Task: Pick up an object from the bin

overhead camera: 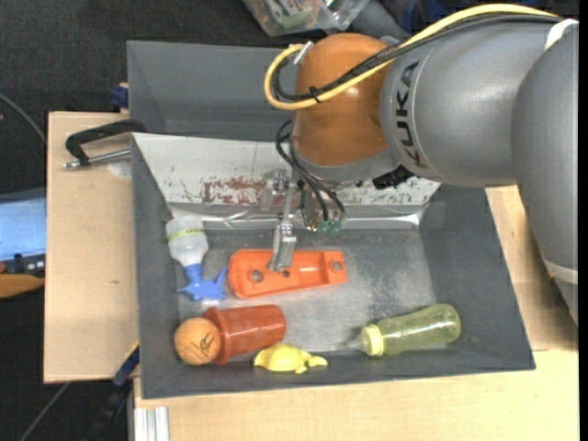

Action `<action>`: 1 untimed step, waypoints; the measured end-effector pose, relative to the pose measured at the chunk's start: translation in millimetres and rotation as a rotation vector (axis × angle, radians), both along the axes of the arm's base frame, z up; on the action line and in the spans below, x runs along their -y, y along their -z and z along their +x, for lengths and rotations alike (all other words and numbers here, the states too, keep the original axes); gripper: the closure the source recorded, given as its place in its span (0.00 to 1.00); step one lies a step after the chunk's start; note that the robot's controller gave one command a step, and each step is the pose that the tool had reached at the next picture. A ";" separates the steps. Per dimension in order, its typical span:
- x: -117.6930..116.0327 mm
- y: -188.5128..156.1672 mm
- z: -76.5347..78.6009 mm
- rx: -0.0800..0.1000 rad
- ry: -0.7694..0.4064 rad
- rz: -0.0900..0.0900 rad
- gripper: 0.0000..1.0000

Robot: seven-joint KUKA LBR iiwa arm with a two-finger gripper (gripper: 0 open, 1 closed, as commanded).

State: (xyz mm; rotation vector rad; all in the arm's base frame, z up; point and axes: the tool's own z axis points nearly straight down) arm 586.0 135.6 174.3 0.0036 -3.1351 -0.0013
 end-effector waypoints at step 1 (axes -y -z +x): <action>0.6 -5.2 1.6 0.008 0.002 0.001 0.00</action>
Offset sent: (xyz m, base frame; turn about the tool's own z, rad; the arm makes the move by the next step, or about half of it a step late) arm -0.0222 -0.0623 -0.0736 -0.1946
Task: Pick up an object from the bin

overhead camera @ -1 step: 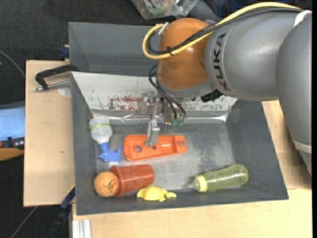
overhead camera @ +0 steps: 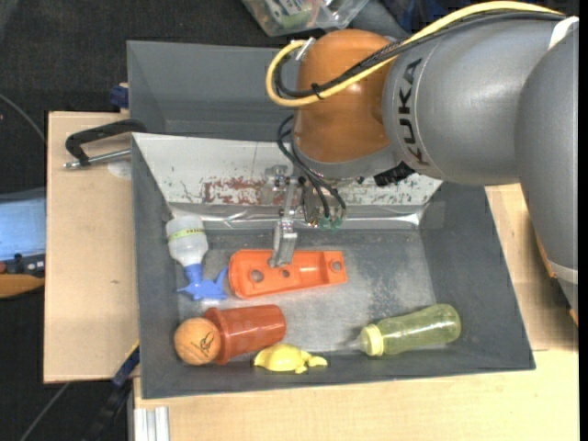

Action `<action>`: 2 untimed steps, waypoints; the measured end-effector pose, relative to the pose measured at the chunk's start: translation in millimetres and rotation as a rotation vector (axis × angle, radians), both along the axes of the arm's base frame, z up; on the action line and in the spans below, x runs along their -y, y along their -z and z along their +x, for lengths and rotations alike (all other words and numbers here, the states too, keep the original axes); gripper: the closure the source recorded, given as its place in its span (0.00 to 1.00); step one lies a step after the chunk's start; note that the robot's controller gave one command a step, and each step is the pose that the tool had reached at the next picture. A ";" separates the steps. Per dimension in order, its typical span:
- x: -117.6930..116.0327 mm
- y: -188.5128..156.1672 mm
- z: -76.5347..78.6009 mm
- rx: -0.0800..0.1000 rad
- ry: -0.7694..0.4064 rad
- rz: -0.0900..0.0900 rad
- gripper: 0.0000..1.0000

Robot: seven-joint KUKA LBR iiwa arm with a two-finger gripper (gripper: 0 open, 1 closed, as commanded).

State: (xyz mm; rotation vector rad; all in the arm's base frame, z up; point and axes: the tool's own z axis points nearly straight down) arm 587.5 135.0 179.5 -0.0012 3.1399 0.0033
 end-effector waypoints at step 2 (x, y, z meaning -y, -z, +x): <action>67.4 65.5 -54.3 -0.002 -0.148 0.001 0.00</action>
Offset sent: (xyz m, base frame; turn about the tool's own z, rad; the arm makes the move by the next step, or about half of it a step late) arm -0.0556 -0.0701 -0.0666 -0.1469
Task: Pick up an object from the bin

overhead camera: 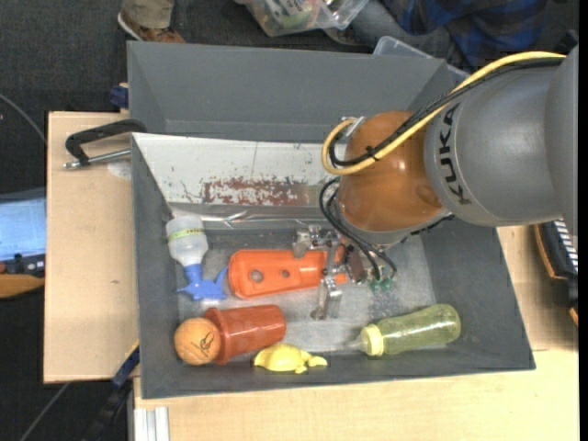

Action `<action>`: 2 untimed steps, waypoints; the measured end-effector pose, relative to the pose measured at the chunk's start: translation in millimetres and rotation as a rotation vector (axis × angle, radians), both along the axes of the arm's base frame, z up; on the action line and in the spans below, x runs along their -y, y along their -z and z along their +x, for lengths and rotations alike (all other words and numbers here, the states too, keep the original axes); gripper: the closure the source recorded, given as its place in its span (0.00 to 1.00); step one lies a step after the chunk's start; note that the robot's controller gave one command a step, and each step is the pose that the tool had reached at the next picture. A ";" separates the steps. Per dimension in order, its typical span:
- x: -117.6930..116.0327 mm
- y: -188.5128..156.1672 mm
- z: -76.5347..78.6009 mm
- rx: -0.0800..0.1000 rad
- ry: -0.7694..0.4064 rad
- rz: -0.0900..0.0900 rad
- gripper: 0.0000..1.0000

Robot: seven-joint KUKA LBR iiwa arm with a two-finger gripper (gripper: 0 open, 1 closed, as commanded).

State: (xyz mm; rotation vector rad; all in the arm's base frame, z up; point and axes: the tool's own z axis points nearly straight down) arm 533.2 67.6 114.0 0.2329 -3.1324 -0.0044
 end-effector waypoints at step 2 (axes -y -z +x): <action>20.8 24.6 7.4 0.008 -0.029 0.004 1.00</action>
Offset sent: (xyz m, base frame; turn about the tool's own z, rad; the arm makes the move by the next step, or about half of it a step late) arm 0.0000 0.0000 0.0000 0.0000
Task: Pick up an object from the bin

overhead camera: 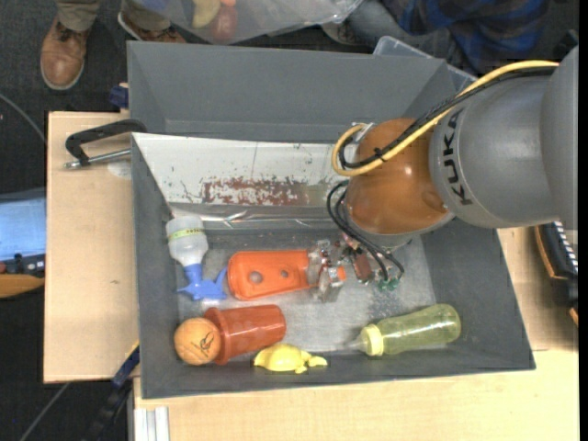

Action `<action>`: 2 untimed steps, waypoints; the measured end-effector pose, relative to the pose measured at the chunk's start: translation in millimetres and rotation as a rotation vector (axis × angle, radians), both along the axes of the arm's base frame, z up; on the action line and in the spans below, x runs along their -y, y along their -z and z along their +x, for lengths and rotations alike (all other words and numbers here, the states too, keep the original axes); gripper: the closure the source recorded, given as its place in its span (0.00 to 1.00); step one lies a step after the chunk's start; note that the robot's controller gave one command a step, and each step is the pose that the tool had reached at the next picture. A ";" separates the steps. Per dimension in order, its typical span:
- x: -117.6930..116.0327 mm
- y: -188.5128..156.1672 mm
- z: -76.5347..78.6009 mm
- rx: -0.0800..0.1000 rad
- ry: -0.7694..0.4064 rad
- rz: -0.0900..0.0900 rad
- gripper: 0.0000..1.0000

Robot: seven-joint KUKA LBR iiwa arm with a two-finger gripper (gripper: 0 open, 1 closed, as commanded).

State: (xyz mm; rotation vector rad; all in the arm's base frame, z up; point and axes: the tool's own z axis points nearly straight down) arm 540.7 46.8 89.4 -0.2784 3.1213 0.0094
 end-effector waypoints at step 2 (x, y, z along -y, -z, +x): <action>-13.8 -78.6 6.1 0.011 0.019 0.003 1.00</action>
Offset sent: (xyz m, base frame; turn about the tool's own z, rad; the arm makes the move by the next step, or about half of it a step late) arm 0.0036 0.0124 0.0751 0.0193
